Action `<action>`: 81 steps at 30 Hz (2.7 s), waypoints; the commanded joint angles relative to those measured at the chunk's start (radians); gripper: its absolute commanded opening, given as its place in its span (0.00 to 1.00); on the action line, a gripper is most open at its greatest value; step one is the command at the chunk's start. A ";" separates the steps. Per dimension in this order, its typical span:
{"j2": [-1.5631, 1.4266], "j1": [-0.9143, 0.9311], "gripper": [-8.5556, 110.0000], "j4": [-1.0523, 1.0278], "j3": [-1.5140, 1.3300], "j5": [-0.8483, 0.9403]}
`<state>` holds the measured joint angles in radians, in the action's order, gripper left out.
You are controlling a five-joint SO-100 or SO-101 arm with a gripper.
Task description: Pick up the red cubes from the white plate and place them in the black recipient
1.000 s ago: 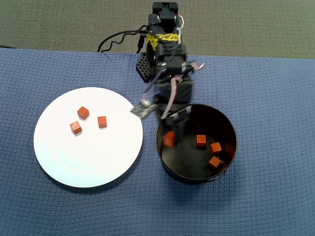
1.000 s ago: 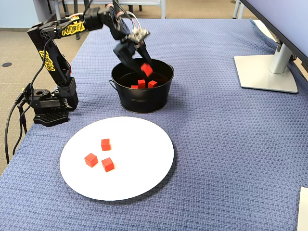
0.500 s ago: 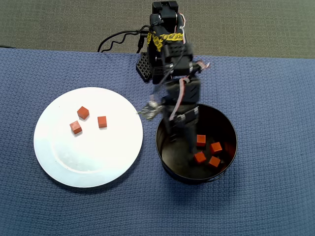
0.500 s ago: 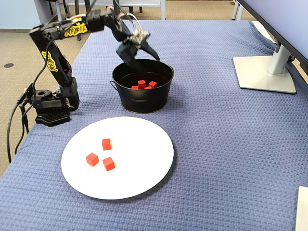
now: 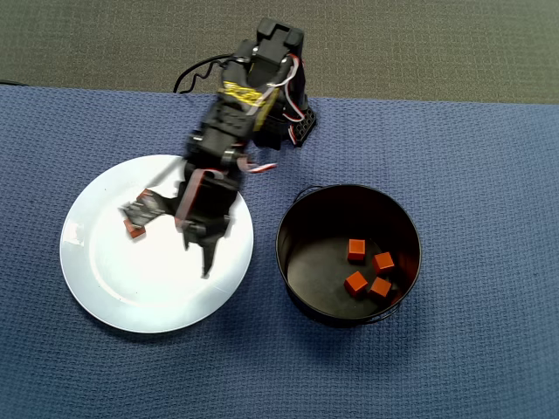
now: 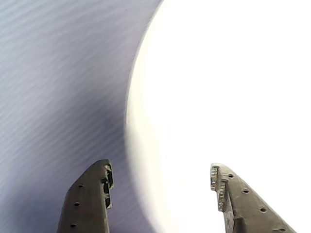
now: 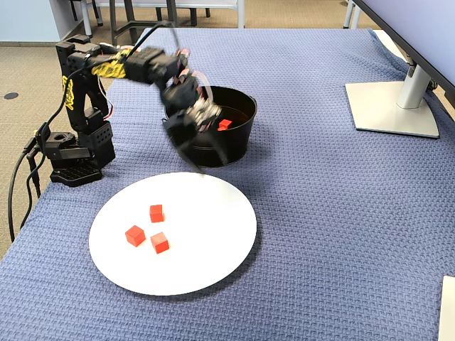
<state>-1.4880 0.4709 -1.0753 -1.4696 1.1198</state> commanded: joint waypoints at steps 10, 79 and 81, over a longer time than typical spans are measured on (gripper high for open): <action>0.011 0.391 0.25 0.347 -0.178 0.368; -0.428 -0.658 0.07 -0.178 -0.107 -0.523; -0.423 -0.713 0.19 -0.221 -0.137 -0.483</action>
<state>-1.8607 -0.1396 -1.2517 -1.6045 0.6305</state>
